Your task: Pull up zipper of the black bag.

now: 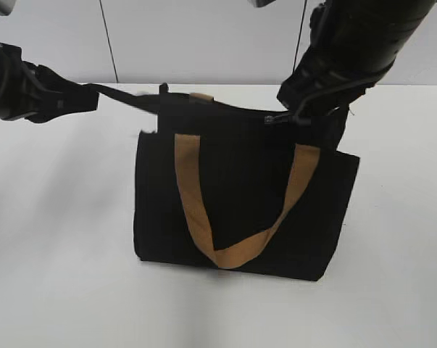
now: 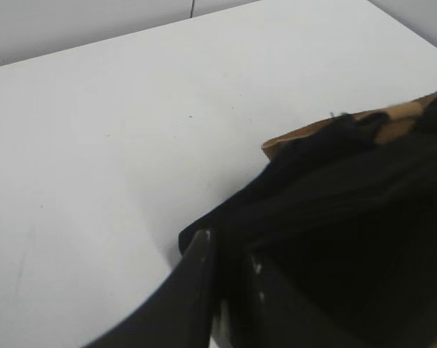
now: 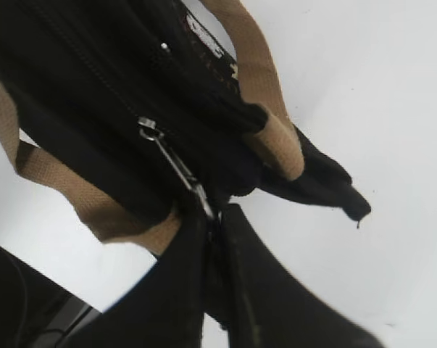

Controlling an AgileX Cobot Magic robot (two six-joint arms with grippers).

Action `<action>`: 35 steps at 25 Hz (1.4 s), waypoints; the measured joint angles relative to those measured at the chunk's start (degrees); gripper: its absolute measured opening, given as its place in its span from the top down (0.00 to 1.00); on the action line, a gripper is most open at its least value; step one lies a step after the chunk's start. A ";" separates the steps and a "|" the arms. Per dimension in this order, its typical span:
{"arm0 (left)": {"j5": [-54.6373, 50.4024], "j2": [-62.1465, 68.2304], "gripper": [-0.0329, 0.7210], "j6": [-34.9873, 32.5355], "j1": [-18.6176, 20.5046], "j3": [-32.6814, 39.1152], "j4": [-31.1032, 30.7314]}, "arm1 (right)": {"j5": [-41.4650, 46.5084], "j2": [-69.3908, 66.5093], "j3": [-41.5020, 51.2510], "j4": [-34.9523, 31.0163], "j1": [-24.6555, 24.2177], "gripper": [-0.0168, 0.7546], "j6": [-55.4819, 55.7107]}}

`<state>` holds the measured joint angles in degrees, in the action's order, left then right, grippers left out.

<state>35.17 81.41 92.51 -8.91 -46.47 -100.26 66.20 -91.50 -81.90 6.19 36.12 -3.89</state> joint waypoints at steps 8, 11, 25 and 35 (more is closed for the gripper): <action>-3.07 0.00 0.23 0.07 0.72 0.00 0.00 | 0.09 1.19 0.00 -1.93 -0.44 0.27 -0.73; -3.07 0.00 0.18 0.07 0.72 0.00 0.00 | -1.47 2.51 0.00 -2.28 -0.44 0.23 -0.73; -6.91 -9.93 0.22 3.86 0.72 0.02 -0.02 | -6.32 16.45 0.10 -3.34 -0.44 0.23 -1.36; -28.46 -11.40 0.31 4.14 -6.85 3.77 0.14 | -8.70 25.41 18.50 -4.01 -0.44 0.23 -1.00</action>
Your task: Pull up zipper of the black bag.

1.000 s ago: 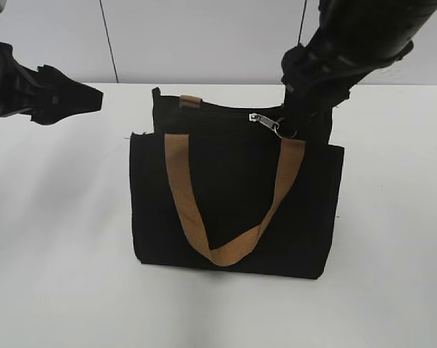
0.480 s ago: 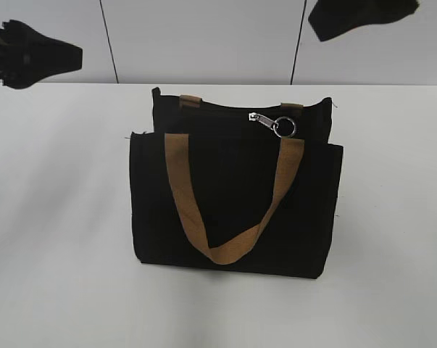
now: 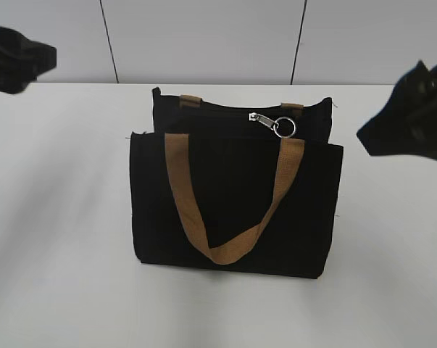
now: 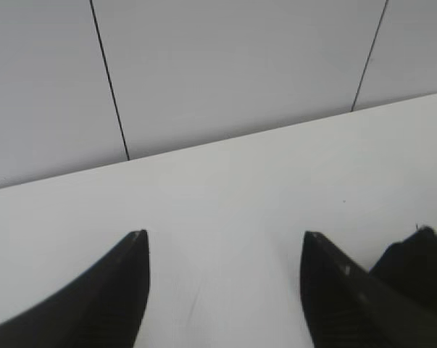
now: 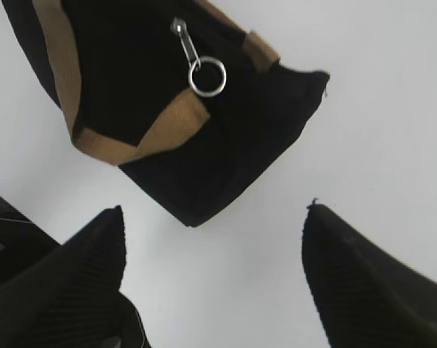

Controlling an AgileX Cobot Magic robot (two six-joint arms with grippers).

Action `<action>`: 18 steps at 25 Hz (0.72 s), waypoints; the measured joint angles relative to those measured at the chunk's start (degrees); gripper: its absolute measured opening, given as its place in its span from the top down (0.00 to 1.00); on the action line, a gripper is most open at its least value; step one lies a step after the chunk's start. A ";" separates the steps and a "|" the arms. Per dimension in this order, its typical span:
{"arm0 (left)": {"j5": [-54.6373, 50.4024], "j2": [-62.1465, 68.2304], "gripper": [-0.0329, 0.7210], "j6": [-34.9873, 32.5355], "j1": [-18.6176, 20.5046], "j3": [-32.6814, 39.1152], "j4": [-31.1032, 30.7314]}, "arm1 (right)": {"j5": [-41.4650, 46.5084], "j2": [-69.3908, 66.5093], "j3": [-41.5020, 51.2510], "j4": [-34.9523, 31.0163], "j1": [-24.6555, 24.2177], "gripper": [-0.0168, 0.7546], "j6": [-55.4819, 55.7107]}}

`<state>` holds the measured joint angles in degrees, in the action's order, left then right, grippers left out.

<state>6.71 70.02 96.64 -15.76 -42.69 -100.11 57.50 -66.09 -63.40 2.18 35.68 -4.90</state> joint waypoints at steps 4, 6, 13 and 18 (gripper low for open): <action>-11.50 0.00 0.31 -0.29 -11.90 4.13 0.73 | -0.86 2.48 5.09 -0.45 0.00 0.23 0.38; -16.97 0.00 0.31 -3.94 -17.73 4.65 5.52 | -0.99 3.46 6.03 -0.90 0.00 0.23 0.43; -44.01 1.09 0.31 -46.80 -32.08 2.32 52.58 | -0.78 5.09 7.64 -1.09 0.00 0.23 0.05; -52.70 -4.71 0.31 -73.28 -33.14 -3.21 80.61 | 4.73 5.73 7.74 -1.26 0.00 0.23 -3.42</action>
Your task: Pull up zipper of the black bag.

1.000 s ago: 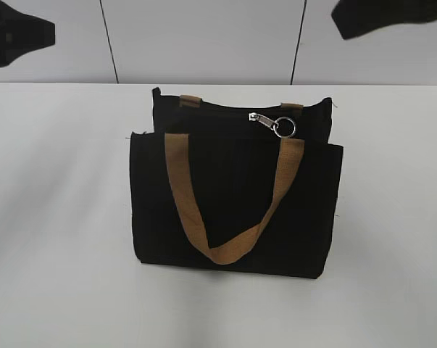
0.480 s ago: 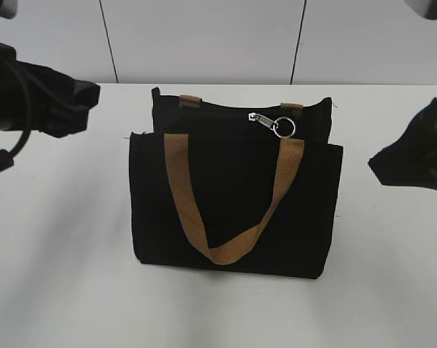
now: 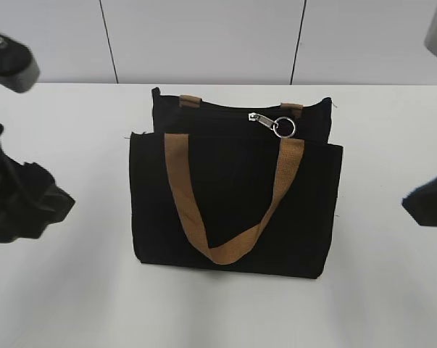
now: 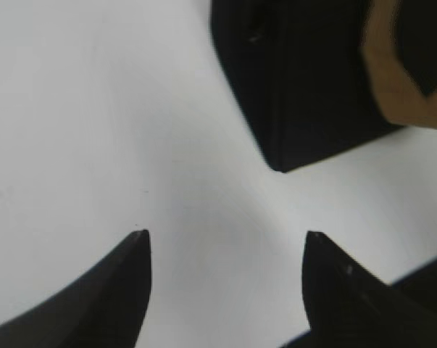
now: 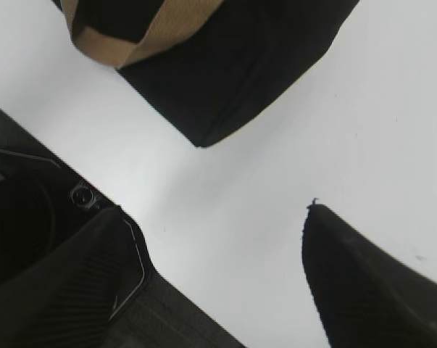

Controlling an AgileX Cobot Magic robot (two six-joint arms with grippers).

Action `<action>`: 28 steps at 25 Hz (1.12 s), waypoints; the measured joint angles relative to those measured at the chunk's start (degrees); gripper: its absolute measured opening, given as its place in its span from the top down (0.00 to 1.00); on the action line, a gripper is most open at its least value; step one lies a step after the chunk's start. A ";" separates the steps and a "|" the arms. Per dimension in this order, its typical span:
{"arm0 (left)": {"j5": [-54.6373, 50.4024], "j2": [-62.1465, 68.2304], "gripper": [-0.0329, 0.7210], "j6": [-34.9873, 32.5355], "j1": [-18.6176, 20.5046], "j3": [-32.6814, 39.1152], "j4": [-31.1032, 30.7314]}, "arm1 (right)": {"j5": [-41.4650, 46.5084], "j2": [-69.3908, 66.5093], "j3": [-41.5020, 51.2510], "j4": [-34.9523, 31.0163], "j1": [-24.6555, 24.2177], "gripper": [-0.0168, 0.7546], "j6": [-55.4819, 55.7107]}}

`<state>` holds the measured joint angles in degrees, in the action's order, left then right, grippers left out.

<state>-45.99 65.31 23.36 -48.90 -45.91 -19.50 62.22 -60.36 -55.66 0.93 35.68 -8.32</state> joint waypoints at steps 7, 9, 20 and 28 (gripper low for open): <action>-16.88 -14.55 0.31 -11.21 0.00 -0.60 10.36 | 6.97 9.38 0.10 -1.62 0.00 0.23 -4.60; -20.12 -21.53 0.31 -11.39 0.00 1.52 12.44 | 6.97 14.75 0.55 -1.86 0.00 0.23 -4.88; -22.45 -47.17 0.31 -11.65 0.00 12.50 16.33 | 7.69 36.41 22.64 -3.85 0.00 0.23 -3.83; -15.79 -48.48 0.31 -14.32 0.00 14.52 14.97 | 7.91 42.93 25.81 -4.13 0.00 0.23 -2.04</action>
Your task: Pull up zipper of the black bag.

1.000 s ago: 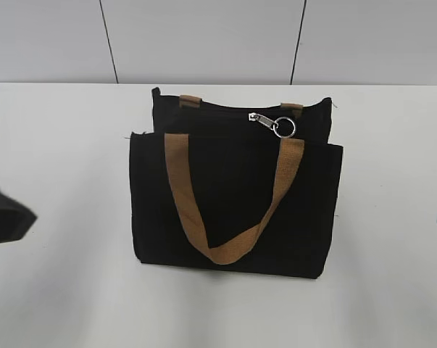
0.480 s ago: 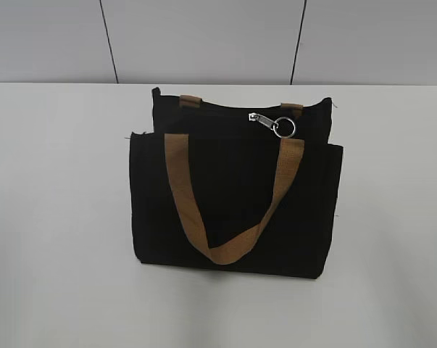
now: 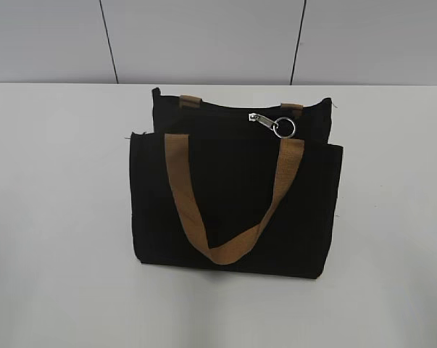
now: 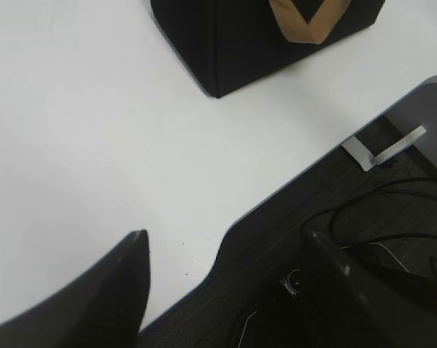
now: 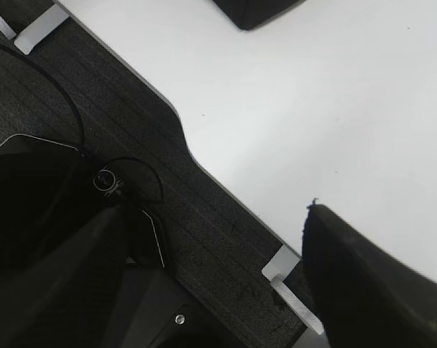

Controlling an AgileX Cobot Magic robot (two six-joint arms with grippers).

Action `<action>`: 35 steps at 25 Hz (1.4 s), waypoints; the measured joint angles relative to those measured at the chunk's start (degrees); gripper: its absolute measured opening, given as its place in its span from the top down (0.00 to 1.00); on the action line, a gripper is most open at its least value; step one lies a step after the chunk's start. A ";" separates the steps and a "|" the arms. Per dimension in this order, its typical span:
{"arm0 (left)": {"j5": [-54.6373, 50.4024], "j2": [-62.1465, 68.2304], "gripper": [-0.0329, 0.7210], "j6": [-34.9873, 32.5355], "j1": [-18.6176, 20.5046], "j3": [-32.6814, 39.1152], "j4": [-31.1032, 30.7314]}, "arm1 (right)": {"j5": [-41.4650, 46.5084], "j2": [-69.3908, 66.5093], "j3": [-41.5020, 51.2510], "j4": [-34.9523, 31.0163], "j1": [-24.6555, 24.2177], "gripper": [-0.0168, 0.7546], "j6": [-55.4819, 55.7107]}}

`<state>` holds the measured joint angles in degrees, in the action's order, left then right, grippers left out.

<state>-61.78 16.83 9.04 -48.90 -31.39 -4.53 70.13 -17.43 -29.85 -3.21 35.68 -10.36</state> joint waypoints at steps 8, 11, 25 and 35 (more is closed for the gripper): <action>0.62 1.33 0.31 -0.55 0.00 0.26 -0.76 | -5.47 0.00 2.11 0.00 0.00 0.23 0.79; 0.62 1.33 0.31 -0.72 0.00 0.26 -0.78 | -6.91 0.00 3.03 0.00 0.00 0.23 0.84; 0.62 1.33 0.34 -0.72 7.71 0.26 -0.83 | -7.39 0.42 3.10 -0.08 -4.42 0.23 0.84; 0.68 -3.04 0.37 -0.72 34.08 0.26 -0.88 | -7.46 10.10 3.10 -0.19 -32.09 0.23 1.00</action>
<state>-61.10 13.79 8.32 -14.82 -31.13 -5.42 62.67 -7.33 -26.75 -3.40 3.59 -9.36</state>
